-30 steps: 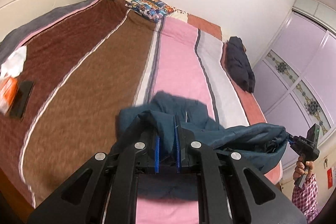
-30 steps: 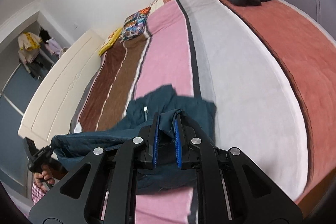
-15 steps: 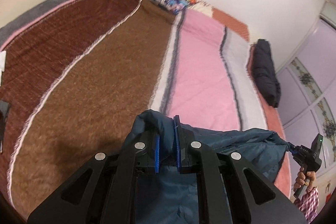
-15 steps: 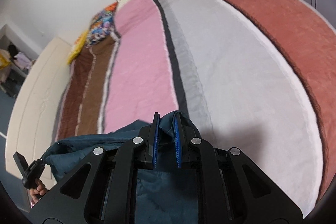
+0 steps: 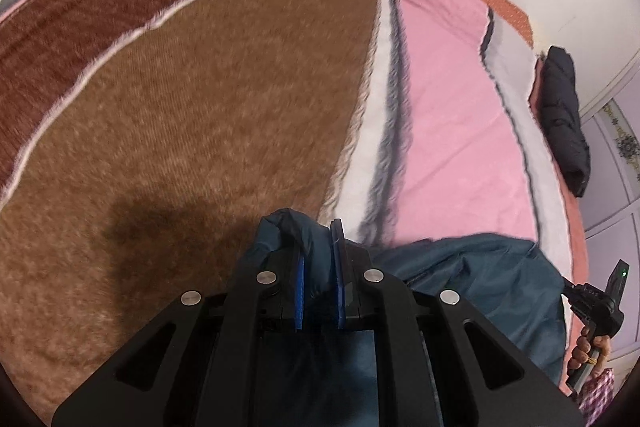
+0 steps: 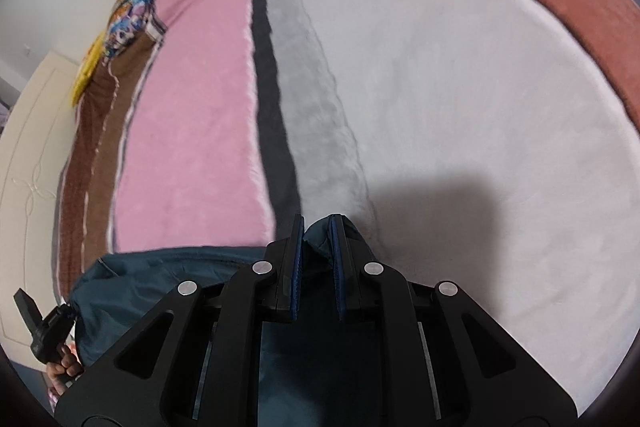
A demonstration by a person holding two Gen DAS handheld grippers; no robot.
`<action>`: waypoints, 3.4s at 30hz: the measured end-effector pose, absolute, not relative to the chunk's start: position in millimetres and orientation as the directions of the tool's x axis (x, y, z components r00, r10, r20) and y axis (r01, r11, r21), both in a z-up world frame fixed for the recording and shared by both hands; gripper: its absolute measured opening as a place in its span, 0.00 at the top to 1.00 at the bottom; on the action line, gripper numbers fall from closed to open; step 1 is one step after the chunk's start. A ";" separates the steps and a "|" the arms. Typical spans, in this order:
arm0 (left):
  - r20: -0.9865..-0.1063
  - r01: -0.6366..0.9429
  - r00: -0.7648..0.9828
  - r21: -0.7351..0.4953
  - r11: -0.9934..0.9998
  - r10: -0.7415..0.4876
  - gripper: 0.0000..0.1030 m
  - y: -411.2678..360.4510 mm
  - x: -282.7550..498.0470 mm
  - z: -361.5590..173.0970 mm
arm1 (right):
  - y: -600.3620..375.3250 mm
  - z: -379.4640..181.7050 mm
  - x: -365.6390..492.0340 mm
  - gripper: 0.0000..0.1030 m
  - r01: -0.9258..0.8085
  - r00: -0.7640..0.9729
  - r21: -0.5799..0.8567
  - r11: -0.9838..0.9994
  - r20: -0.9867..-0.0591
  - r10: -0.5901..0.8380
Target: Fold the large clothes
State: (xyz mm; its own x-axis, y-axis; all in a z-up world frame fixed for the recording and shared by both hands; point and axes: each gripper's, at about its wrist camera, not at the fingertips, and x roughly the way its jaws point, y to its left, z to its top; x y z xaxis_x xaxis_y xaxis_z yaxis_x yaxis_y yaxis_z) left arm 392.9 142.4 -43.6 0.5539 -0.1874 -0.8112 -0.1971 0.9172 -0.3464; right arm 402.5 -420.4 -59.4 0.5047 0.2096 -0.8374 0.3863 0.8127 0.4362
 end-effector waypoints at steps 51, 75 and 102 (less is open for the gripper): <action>-0.777 -0.072 0.629 -0.035 0.997 0.018 0.51 35.2 337.5 -52.0 | -310.2 -72.3 342.6 0.53 0.237 0.526 0.071 0.969 -0.848 -0.067; -0.710 -0.094 0.704 -0.136 0.986 -0.031 0.38 85.2 219.6 12.0 | -260.1 -2.5 250.1 0.44 0.120 0.618 0.219 0.968 -0.780 0.100; -0.686 -0.372 0.626 -0.681 0.631 -0.372 0.29 136.2 143.2 -82.9 | -123.5 -55.1 256.4 0.79 -0.019 0.465 0.196 0.980 -0.866 0.182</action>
State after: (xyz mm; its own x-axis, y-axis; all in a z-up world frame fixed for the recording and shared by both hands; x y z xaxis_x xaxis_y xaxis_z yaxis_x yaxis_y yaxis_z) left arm 143.2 136.2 -82.9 0.6258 -0.3716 -0.6858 -0.3716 0.6310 -0.6810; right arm 256.4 -123.5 -55.1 0.4654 0.1821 -0.8661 -0.0194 0.9805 0.1957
